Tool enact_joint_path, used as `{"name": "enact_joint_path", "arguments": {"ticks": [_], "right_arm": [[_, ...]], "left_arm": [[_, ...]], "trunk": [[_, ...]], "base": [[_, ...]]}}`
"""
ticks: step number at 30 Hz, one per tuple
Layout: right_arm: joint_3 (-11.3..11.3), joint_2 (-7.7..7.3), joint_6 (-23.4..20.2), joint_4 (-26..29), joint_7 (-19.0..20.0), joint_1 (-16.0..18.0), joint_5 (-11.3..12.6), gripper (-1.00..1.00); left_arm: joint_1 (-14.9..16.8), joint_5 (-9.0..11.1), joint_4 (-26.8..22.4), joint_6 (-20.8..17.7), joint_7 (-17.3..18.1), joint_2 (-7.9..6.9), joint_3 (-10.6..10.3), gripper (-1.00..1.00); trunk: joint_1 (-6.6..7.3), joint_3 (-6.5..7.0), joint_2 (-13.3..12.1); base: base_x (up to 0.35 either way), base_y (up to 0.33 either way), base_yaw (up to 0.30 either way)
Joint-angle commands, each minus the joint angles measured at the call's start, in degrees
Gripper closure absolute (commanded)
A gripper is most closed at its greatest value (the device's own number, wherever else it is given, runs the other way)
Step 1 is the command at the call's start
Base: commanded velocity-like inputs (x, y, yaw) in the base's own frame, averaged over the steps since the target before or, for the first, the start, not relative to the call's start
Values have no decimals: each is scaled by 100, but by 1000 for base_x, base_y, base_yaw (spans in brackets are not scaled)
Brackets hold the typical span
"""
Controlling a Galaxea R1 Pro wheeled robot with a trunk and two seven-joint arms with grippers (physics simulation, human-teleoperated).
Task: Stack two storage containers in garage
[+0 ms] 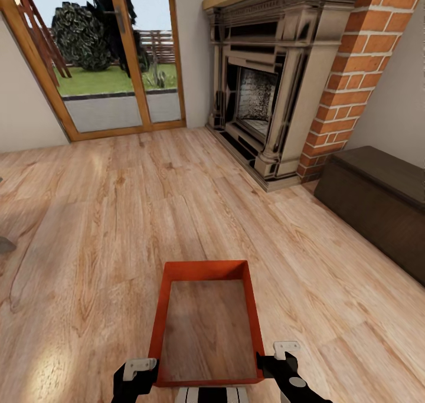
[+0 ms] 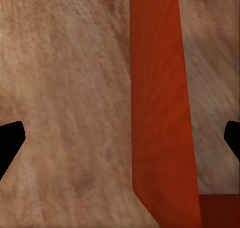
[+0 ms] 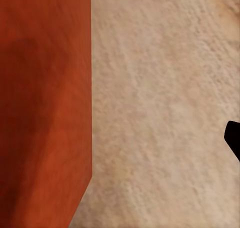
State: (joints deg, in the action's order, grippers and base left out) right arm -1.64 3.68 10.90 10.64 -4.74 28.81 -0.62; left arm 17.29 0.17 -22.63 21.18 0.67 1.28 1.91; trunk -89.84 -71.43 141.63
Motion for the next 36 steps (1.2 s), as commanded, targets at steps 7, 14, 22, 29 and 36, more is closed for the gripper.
{"name": "enact_joint_path", "arguments": {"ticks": [7,14,22,29,36], "right_arm": [[-11,0,18,-9,-27,1,1,-100],[-11,0,18,-9,-27,2,1,-100],[-11,1,18,-9,-29,3,1,-100],[-11,1,18,-9,-32,5,1,-100],[-11,0,11,-9,-33,9,1,-100]], "left_arm": [[3,1,5,18,11,4,19,-100],[3,1,4,18,10,4,14,-100],[3,1,4,15,5,4,12,-100],[3,1,4,3,3,4,11,-100],[3,1,4,-6,3,4,11,-100]], "trunk": [[-95,-4,1],[-95,-4,1],[-95,-4,1],[-95,-4,1],[-95,-4,1]], "base": [[0,0,0],[0,0,0],[0,0,0],[0,0,0],[0,0,0]]}}
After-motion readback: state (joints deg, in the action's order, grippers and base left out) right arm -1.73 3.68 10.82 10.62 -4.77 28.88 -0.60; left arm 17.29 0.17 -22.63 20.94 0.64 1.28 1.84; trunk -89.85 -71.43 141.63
